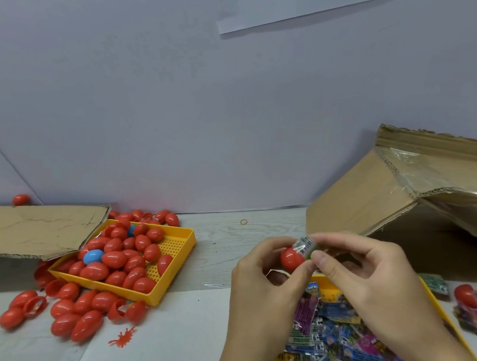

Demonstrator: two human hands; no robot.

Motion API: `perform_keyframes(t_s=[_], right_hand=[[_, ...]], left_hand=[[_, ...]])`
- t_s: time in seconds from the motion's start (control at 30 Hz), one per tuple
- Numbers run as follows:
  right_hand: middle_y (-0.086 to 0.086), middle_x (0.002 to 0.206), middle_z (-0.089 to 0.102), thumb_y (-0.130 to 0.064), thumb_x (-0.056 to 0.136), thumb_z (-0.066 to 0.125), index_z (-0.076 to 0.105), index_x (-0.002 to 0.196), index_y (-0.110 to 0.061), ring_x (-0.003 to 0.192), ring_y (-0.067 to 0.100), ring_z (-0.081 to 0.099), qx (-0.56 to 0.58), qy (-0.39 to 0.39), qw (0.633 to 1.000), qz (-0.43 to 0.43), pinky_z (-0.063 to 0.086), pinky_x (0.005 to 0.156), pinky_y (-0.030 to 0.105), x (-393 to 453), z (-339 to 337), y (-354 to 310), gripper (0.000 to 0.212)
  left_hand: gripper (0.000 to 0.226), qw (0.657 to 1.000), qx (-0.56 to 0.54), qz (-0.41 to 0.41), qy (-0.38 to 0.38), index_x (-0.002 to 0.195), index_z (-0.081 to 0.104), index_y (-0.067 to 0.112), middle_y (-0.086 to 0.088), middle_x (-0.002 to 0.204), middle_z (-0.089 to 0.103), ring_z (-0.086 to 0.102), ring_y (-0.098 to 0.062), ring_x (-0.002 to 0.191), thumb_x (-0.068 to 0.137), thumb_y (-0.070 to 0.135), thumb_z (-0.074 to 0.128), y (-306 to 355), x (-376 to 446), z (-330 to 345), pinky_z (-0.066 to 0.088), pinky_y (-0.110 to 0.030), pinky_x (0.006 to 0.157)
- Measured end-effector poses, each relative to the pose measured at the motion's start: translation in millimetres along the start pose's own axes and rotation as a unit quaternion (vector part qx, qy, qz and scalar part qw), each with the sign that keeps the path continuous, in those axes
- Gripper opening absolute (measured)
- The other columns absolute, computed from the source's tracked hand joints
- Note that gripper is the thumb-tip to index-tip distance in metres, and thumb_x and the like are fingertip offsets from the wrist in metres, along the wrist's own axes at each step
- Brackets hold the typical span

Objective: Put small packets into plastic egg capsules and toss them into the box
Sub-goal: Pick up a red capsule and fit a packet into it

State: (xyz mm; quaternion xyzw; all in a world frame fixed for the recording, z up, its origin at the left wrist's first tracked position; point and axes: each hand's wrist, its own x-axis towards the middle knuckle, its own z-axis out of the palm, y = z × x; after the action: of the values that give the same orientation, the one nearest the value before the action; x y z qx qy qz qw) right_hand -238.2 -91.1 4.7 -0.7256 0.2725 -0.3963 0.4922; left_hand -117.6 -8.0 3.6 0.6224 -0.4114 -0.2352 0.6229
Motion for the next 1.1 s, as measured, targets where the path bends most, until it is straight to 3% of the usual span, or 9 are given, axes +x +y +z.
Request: perform_keyframes(t_s=[0.1,0.23,0.37,0.43,0.57,0.77,0.93,1.1], right_hand=[[-0.026,0.106,0.058,-0.016,0.080,0.075,0.060,0.116,-0.043,0.099,-0.001,0.056,-0.148,-0.004,0.986,-0.078,0.051,0.074,0.015,-4.5,7.1,-1.6,0.048],[-0.034,0.113,0.042,-0.022,0.073,0.079,0.039,0.126,-0.054,0.108,-0.010,0.043,-0.227,-0.009,0.968,-0.104,0.041,0.075,0.003,-6.5,20.5,-0.1,0.074],[-0.019,0.111,0.050,-0.026,0.067,0.086,0.047,0.128,-0.038,0.099,-0.006,0.042,-0.292,0.061,0.948,-0.112,0.033,0.075,0.006,-6.4,28.0,6.6,0.074],[-0.014,0.108,0.056,-0.025,0.065,0.088,0.052,0.127,-0.033,0.097,0.001,0.048,-0.307,0.083,0.941,-0.117,0.035,0.077,0.010,-6.0,29.4,8.6,0.072],[-0.015,0.110,0.057,-0.024,0.070,0.083,0.051,0.128,-0.033,0.101,0.004,0.052,-0.293,0.100,0.942,-0.128,0.042,0.080,0.019,-6.4,29.7,8.8,0.066],[-0.015,0.105,0.055,-0.022,0.069,0.081,0.054,0.131,-0.029,0.099,0.004,0.053,-0.264,0.105,0.951,-0.122,0.037,0.080,0.015,-7.9,27.5,6.9,0.068],[-0.016,0.106,0.055,-0.025,0.070,0.079,0.050,0.133,-0.033,0.101,-0.005,0.046,-0.253,0.091,0.957,-0.112,0.035,0.080,0.008,-8.7,26.1,7.8,0.069],[-0.019,0.105,0.053,-0.026,0.072,0.080,0.049,0.134,-0.033,0.100,-0.005,0.048,-0.244,0.060,0.961,-0.118,0.039,0.079,0.009,-9.1,26.0,9.1,0.070]], left_hand=[[0.016,0.999,-0.042,-0.019,0.029,0.090,0.073,0.026,0.000,0.081,0.074,0.063,-0.010,0.063,0.080,0.015,0.078,-0.9,1.8,-0.1,0.055,-0.024,0.060],[0.019,0.995,-0.077,-0.040,0.039,0.095,0.072,0.022,-0.003,0.082,0.076,0.068,-0.008,0.069,0.078,0.017,0.079,-2.6,2.3,1.8,0.056,-0.023,0.066],[0.021,0.995,-0.081,-0.046,0.029,0.095,0.071,0.025,-0.006,0.084,0.076,0.067,-0.013,0.071,0.078,0.017,0.081,-5.9,1.3,6.3,0.058,-0.029,0.072],[0.021,0.995,-0.088,-0.048,0.030,0.094,0.071,0.024,-0.007,0.082,0.075,0.066,-0.013,0.070,0.078,0.016,0.081,-6.7,1.3,7.6,0.057,-0.028,0.069],[0.015,0.992,-0.107,-0.054,0.031,0.091,0.071,0.026,-0.011,0.081,0.075,0.068,-0.019,0.073,0.078,0.024,0.079,-5.2,1.4,8.5,0.058,-0.037,0.072],[0.007,0.990,-0.121,-0.063,0.032,0.089,0.070,0.020,-0.011,0.077,0.075,0.070,-0.019,0.074,0.085,0.023,0.074,-4.5,2.5,7.5,0.053,-0.027,0.064],[0.012,0.991,-0.110,-0.067,0.037,0.095,0.067,0.016,-0.011,0.081,0.076,0.072,-0.032,0.086,0.088,0.025,0.072,-6.3,2.7,7.1,0.057,-0.050,0.080],[0.022,0.993,-0.096,-0.074,0.010,0.095,0.070,0.021,-0.010,0.084,0.075,0.071,-0.033,0.081,0.086,0.042,0.068,-7.7,3.8,7.4,0.055,-0.055,0.079]])
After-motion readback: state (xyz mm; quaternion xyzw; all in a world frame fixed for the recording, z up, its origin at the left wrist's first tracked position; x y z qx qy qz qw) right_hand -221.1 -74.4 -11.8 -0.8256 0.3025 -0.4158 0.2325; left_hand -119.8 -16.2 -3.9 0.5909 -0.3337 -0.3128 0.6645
